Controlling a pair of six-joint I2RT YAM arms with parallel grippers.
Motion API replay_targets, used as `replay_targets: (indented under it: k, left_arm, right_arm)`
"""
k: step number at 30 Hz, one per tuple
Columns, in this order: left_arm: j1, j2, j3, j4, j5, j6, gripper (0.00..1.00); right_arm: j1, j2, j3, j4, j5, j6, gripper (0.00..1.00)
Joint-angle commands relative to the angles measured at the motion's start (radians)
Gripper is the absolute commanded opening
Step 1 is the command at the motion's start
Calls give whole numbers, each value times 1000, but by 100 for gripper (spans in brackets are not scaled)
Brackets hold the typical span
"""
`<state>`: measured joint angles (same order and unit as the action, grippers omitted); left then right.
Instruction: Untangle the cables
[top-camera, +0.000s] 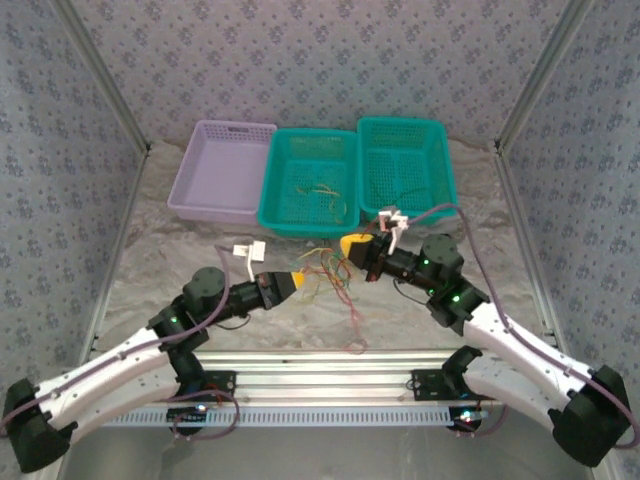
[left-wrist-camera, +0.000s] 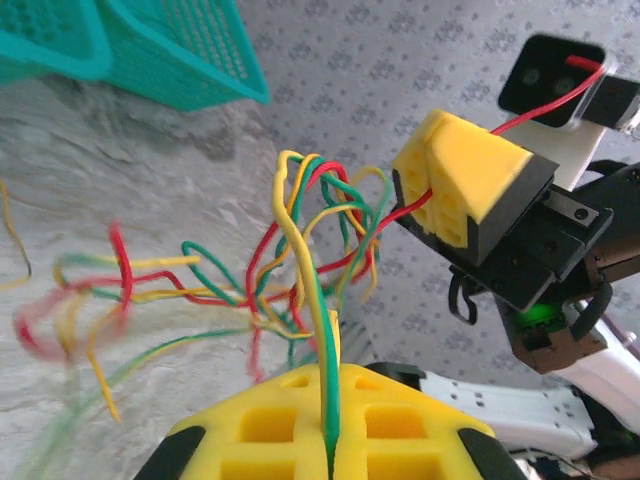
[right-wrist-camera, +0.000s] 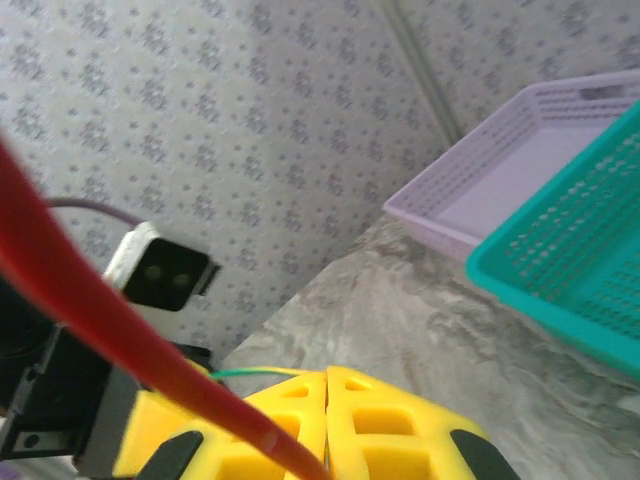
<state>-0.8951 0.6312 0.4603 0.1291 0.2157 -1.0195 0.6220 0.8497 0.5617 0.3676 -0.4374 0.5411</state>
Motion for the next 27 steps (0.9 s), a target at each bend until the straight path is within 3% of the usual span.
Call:
replay_targets:
  k: [1, 10, 15, 18, 23, 27]
  left_arm:
    - [39, -84, 71, -218, -67, 88, 0]
    - [181, -218, 220, -561, -66, 208, 0]
    - [189, -227, 289, -693, -78, 267, 0]
    - [188, -220, 288, -715, -70, 273, 0]
    - [190, -211, 332, -788, -118, 322, 0]
    - [191, -184, 403, -904, -189, 393, 0]
  right_arm:
    - [-103, -53, -3, -112, -28, -34, 0]
    - [-332, -91, -31, -295, 10, -44, 0]
    - [-420, -146, -56, -364, 126, 7, 0]
    - [-449, -170, -45, -350, 92, 23, 0]
    - [-492, -228, 75, -601, 306, -36, 0]
    - [-596, -261, 63, -647, 327, 44, 0]
